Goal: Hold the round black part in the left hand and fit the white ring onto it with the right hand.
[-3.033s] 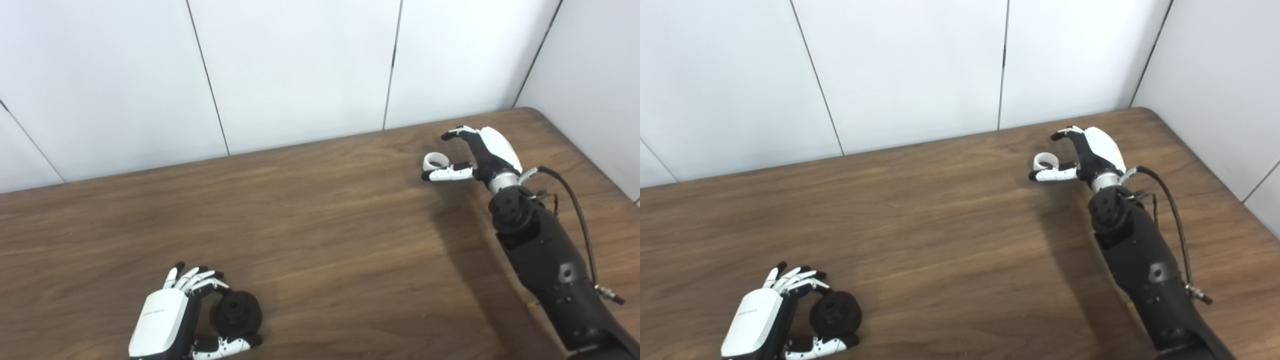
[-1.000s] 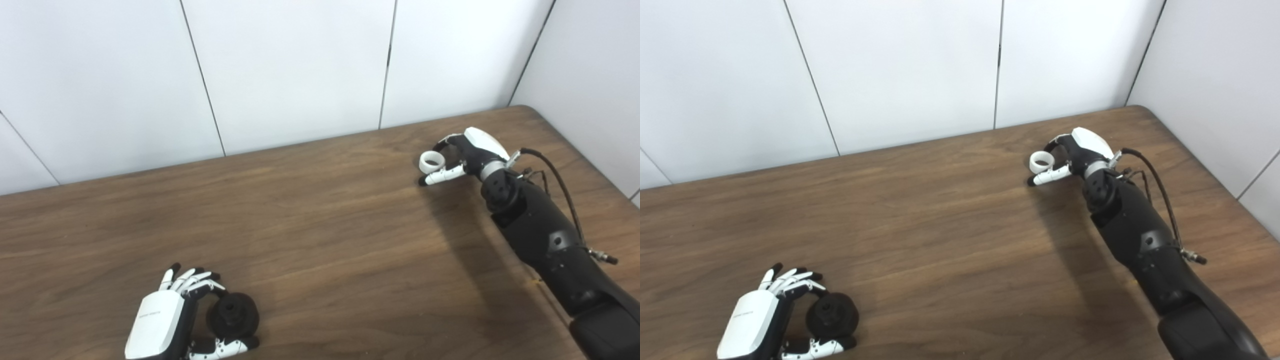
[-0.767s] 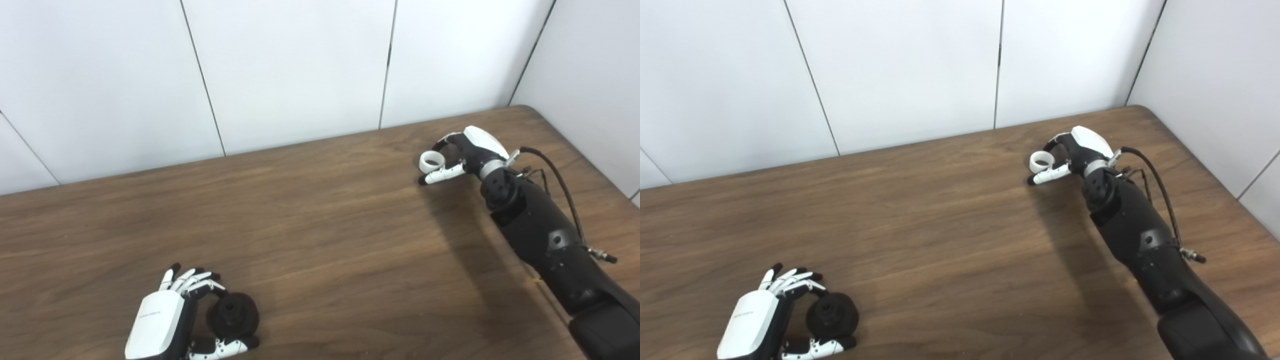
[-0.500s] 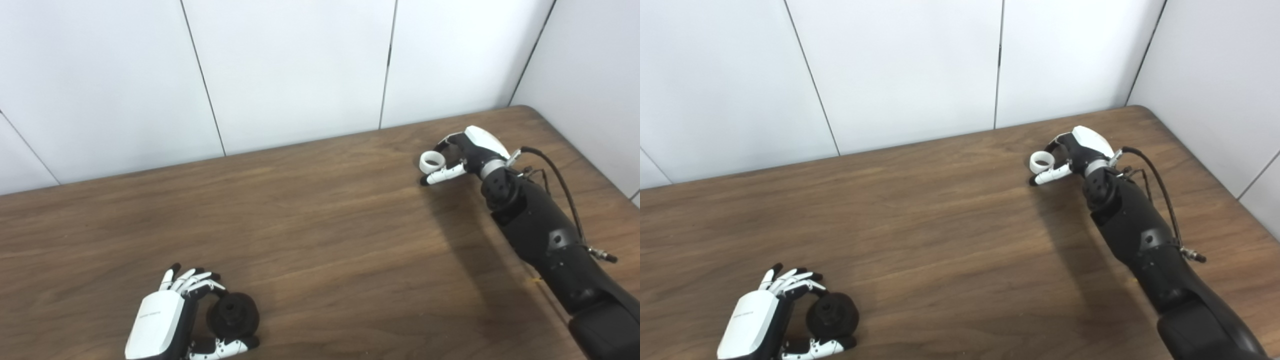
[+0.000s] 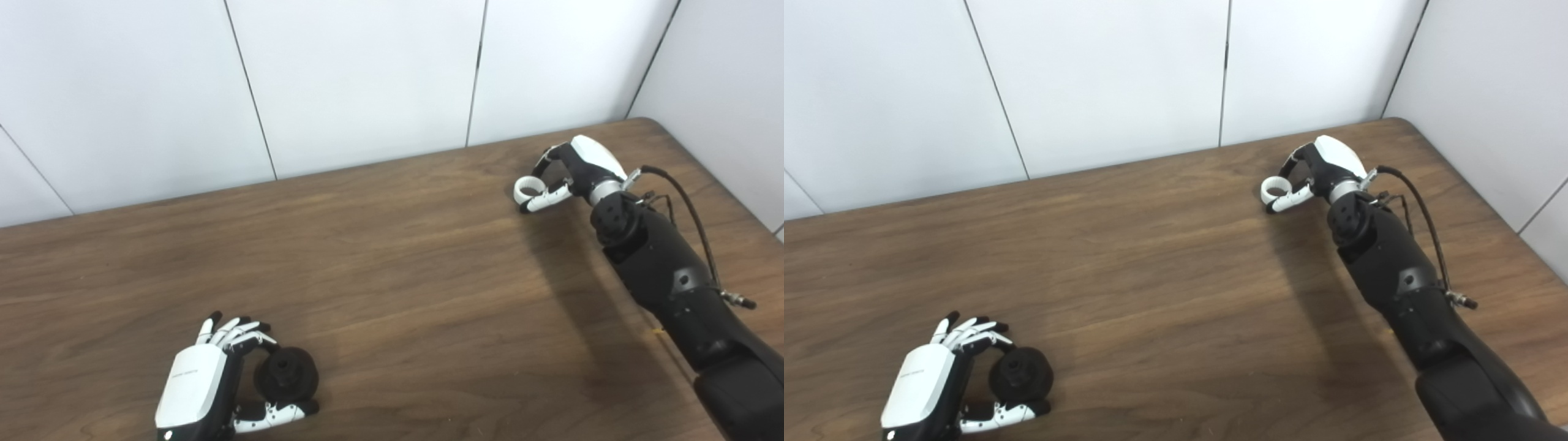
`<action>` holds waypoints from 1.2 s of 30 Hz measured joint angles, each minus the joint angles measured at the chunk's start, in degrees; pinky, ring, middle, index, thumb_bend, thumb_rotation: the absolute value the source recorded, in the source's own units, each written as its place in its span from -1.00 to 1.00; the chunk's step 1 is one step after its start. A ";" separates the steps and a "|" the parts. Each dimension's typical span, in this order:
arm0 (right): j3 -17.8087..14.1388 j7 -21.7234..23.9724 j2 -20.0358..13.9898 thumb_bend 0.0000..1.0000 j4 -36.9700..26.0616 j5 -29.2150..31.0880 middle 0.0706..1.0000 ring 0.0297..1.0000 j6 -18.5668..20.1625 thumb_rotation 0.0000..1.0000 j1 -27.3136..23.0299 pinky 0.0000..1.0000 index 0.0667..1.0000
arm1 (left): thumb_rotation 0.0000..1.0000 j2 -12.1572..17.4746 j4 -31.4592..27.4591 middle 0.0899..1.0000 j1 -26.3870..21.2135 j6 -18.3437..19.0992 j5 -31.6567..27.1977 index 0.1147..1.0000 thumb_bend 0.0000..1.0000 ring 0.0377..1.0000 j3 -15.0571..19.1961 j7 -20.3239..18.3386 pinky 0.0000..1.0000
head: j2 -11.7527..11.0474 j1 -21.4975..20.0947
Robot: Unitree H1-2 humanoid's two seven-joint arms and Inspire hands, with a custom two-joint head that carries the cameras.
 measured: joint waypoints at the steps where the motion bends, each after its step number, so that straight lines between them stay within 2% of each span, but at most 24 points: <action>1: 0.00 -0.05 0.00 0.04 0.01 0.00 0.73 0.96 -0.09 -0.73 0.02 1.00 -0.10 | -0.90 -0.01 0.00 0.50 -0.01 0.00 0.02 -0.17 0.04 0.73 0.00 0.00 1.00 | 0.00 0.00; 10: 0.12 -0.51 0.00 0.04 -0.23 -0.01 0.70 0.95 -0.37 -0.73 0.27 1.00 -0.10 | -0.91 -0.14 -0.05 0.51 -0.01 0.05 0.27 -0.17 0.04 0.74 -0.02 -0.01 1.00 | -0.09 0.70; 14: 0.75 0.02 0.01 0.04 -3.14 -0.24 0.69 0.94 -0.36 -0.72 1.31 1.00 -0.10 | -0.90 -0.16 -0.24 0.51 0.00 0.21 0.62 -0.16 0.04 0.74 -0.14 -0.07 1.00 | 0.00 1.23; 24: 4.38 8.29 0.25 0.03 -18.92 -1.67 0.71 0.94 3.61 -0.72 2.53 1.00 -0.10 | -0.90 -0.75 -0.25 0.51 0.01 0.60 1.44 -0.16 0.04 0.74 -0.64 0.01 1.00 | 0.26 4.22; 32: 7.31 14.90 1.03 0.04 -30.82 -3.94 0.69 0.97 6.41 -0.72 5.19 1.00 -0.10 | -0.90 -1.69 -0.26 0.52 0.04 1.23 2.62 -0.16 0.05 0.75 -1.49 0.73 1.00 | 0.79 9.31; 36: 8.86 18.88 2.56 0.04 -36.99 -5.26 0.69 0.98 7.10 -0.72 5.66 1.00 -0.10 | -0.90 -2.57 -0.26 0.52 -0.10 2.29 3.99 -0.16 0.05 0.75 -2.39 1.42 1.00 | 1.14 12.22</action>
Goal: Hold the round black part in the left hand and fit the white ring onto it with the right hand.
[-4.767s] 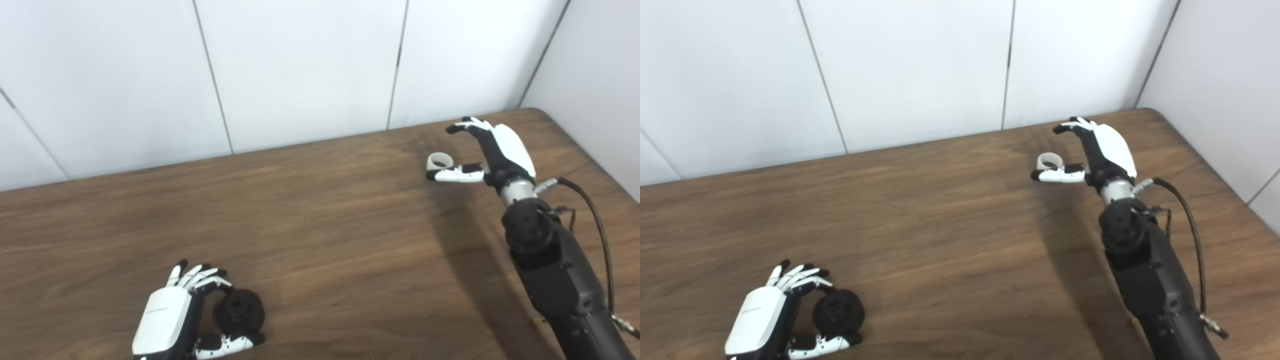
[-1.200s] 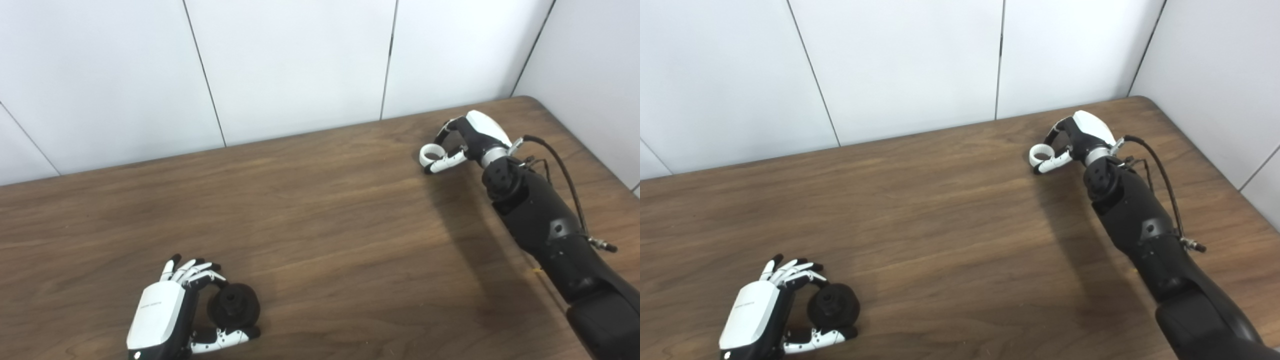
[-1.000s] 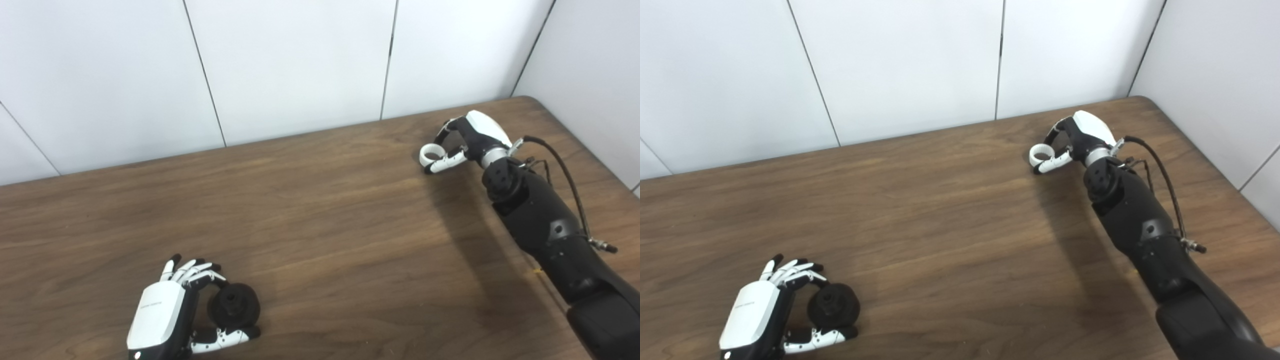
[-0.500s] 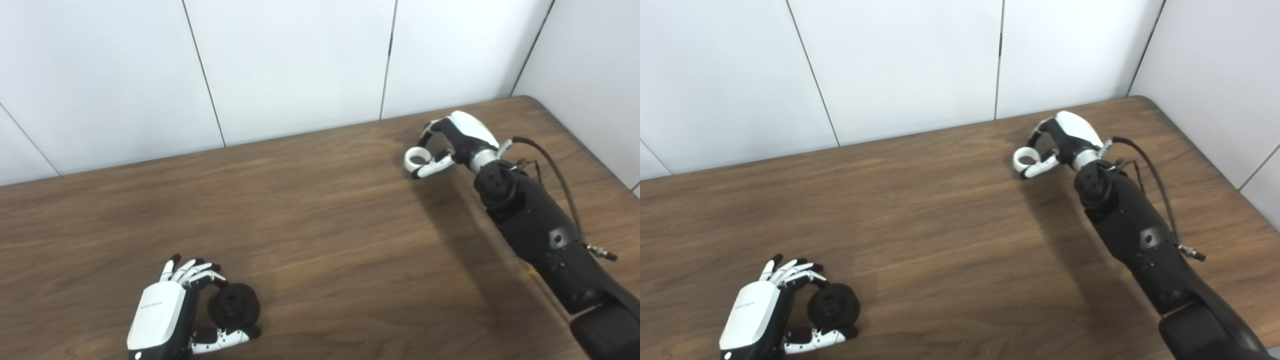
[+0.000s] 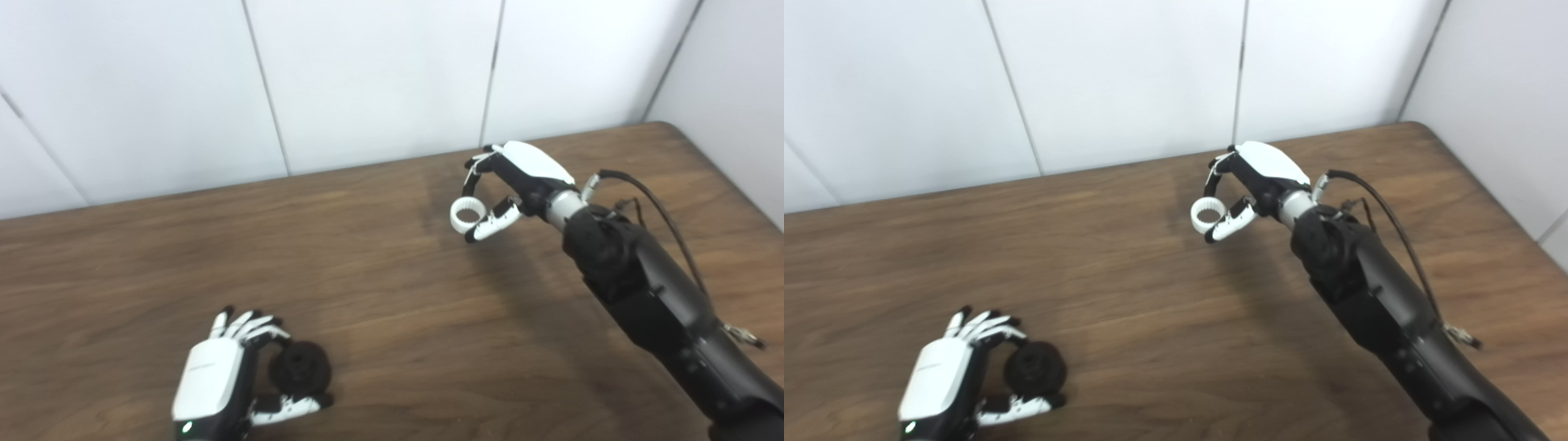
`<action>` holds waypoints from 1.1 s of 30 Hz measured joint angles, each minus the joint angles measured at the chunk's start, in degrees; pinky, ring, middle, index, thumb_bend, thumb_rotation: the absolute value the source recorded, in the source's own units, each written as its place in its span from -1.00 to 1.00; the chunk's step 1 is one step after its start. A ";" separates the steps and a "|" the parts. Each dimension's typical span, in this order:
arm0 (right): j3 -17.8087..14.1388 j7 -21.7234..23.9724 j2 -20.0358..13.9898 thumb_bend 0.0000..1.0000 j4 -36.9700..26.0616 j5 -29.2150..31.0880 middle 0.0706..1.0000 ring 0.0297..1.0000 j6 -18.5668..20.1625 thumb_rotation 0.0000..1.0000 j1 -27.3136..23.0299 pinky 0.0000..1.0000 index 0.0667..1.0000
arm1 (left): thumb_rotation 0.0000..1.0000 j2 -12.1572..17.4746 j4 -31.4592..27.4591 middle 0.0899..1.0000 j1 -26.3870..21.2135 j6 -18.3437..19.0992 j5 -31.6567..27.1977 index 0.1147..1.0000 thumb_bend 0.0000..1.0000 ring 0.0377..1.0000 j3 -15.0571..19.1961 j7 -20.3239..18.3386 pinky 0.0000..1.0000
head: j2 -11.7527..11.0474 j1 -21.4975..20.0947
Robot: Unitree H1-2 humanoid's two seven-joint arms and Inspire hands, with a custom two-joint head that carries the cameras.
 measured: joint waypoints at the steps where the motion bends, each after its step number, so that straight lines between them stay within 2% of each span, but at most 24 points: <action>1: 0.37 1.20 0.14 0.04 -1.18 -0.29 0.69 0.98 0.02 -0.72 0.04 1.00 -0.10 | -0.90 -0.31 0.00 0.52 -0.01 0.18 0.39 -0.16 0.05 0.75 -0.23 0.04 1.00 | 0.26 1.74; 10: 2.12 9.43 2.79 0.04 -10.63 -2.64 0.68 0.96 -0.02 -0.71 0.88 1.00 -0.11 | -0.90 -2.86 -0.02 0.53 -0.27 2.25 3.35 -0.16 0.05 0.76 -2.27 0.16 1.00 | 1.14 7.38; 17: 3.45 10.93 3.67 0.04 -13.13 -2.25 0.63 0.96 -1.44 -0.71 3.06 1.00 -0.11 | -0.90 -4.40 -0.01 0.53 -0.74 3.78 5.47 -0.17 0.05 0.78 -4.02 0.08 1.00 | 1.67 10.10; 21: 3.48 10.92 5.29 0.04 -13.42 -1.55 0.62 0.96 -2.79 -0.71 3.83 1.00 -0.11 | -0.90 -5.20 0.00 0.53 -0.88 4.60 6.23 -0.16 0.04 0.78 -4.77 0.02 1.00 | 2.11 11.07; 33: 5.19 11.05 8.40 0.04 -15.03 -1.66 0.66 1.00 -5.24 -0.70 4.57 1.00 -0.11 | -0.90 -6.54 0.44 0.55 -1.89 6.46 6.93 -0.16 0.05 0.79 -6.02 -0.16 1.00 | 2.72 12.65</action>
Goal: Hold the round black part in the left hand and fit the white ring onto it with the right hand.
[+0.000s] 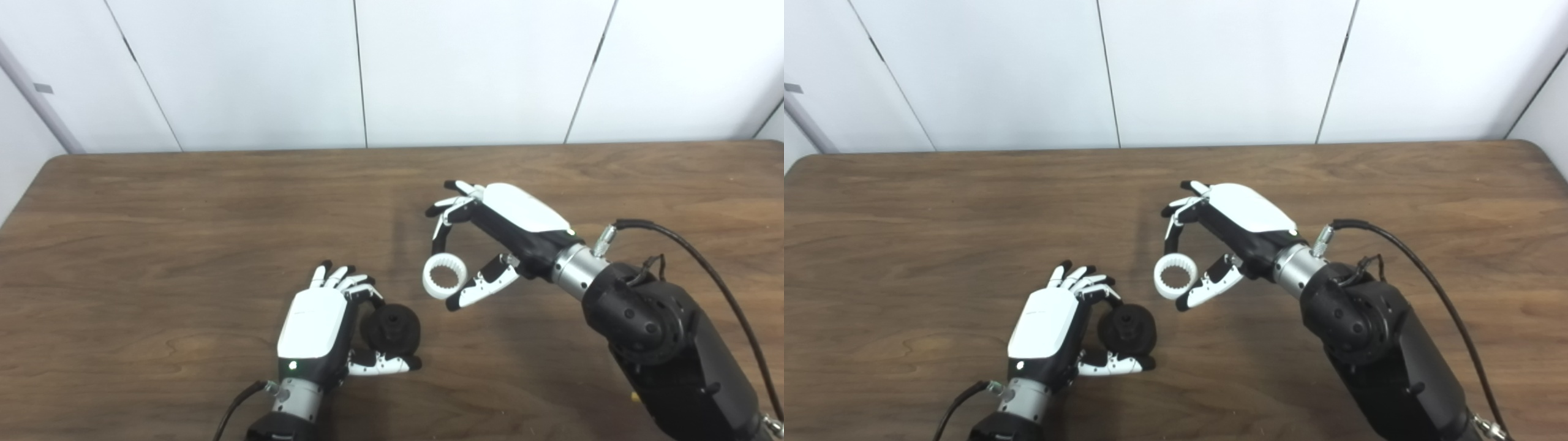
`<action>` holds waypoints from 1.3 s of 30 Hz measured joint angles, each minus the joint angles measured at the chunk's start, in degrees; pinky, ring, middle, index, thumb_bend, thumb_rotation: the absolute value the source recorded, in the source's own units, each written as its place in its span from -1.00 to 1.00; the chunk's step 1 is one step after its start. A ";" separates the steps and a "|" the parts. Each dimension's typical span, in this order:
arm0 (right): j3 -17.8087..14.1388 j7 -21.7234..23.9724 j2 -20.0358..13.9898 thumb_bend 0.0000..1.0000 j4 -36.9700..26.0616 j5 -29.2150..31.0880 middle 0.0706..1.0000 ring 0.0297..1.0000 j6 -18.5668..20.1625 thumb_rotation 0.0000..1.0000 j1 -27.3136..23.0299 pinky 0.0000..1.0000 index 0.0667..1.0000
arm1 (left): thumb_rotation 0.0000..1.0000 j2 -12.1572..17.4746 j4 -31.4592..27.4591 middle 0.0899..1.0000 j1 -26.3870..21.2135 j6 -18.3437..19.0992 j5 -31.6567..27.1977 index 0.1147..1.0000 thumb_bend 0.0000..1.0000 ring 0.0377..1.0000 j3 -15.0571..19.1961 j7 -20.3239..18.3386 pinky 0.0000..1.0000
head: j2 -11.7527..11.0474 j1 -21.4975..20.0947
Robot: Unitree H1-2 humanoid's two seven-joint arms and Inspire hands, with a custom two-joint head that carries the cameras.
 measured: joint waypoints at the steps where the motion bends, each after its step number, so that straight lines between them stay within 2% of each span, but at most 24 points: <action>1: 0.30 0.23 0.12 0.04 -0.03 -0.14 0.66 1.00 -0.02 -0.70 0.02 1.00 -0.11 | -0.90 -0.04 0.06 0.54 -0.07 0.02 -0.01 -0.16 0.05 0.79 -0.04 0.00 1.00 | 0.09 0.00; 8: 1.97 0.83 1.10 0.04 -0.12 -0.29 0.67 1.00 -1.25 -0.70 0.42 1.00 -0.11 | -0.90 -0.19 0.36 0.53 -0.57 0.32 0.51 -0.16 0.05 0.79 -0.56 0.00 1.00 | 0.35 0.35; 19: 2.60 1.42 1.37 0.04 0.50 -0.60 0.66 0.98 -1.96 -0.71 0.42 1.00 -0.11 | -0.90 -0.71 0.60 0.53 -0.70 0.54 0.91 -0.16 0.05 0.79 -0.87 0.05 1.00 | 0.79 0.97; 31: 2.79 0.61 2.85 0.04 3.24 -1.18 0.66 0.97 -5.22 -0.71 0.47 1.00 -0.11 | -0.90 -1.03 0.80 0.53 -0.86 0.69 0.99 -0.17 0.05 0.78 -1.09 0.05 1.00 | 1.05 1.41; 39: 2.67 0.60 3.26 0.04 4.49 -1.31 0.67 0.98 -5.44 -0.71 0.47 1.00 -0.11 | -0.90 -1.15 1.08 0.53 -1.21 0.88 1.11 -0.17 0.05 0.77 -1.41 0.05 1.00 | 0.97 1.50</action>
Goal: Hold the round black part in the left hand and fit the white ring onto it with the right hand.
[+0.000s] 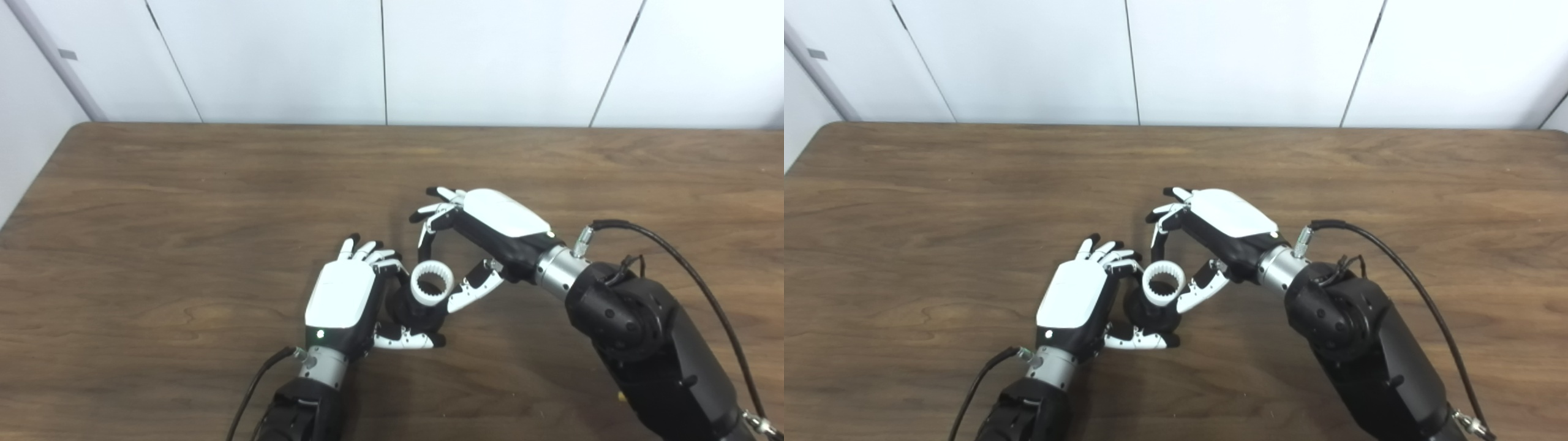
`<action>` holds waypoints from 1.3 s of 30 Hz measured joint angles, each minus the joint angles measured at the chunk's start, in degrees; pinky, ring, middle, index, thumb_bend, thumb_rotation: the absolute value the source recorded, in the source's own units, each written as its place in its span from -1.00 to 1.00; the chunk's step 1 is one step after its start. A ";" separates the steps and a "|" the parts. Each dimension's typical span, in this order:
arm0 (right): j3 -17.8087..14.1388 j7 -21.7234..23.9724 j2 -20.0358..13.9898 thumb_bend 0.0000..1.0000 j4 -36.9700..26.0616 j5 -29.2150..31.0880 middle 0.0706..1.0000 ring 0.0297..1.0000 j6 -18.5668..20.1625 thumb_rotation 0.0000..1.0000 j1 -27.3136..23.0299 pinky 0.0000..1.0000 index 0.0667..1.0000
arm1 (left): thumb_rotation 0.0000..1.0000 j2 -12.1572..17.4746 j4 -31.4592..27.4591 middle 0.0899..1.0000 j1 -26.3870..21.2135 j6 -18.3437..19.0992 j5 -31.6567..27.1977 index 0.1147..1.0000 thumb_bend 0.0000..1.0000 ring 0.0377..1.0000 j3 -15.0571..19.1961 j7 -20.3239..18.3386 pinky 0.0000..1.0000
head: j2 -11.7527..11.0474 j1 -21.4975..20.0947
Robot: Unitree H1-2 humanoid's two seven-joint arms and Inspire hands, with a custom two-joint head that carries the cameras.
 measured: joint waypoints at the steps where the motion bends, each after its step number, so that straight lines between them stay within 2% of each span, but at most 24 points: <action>1: -0.01 0.00 0.09 0.04 0.03 0.00 0.67 0.98 0.00 -0.71 0.00 1.00 -0.11 | -0.90 -0.05 0.02 0.53 -0.03 0.07 0.00 -0.17 0.05 0.77 -0.05 0.00 1.00 | 0.09 0.17; 7: -0.02 -0.27 0.86 0.04 1.51 -0.02 0.67 0.99 -0.38 -0.71 0.00 1.00 -0.11 | -0.90 -0.11 0.04 0.53 -0.18 0.37 0.28 -0.16 0.05 0.77 -0.39 -0.02 1.00 | 0.09 0.18; 39: 0.10 -0.19 0.35 0.05 1.57 -0.60 0.64 0.99 -1.02 -0.72 0.90 1.00 -0.11 | -0.90 -0.45 0.04 0.53 -0.53 1.50 0.43 -0.16 0.05 0.78 -1.04 -0.26 1.00 | 0.70 0.44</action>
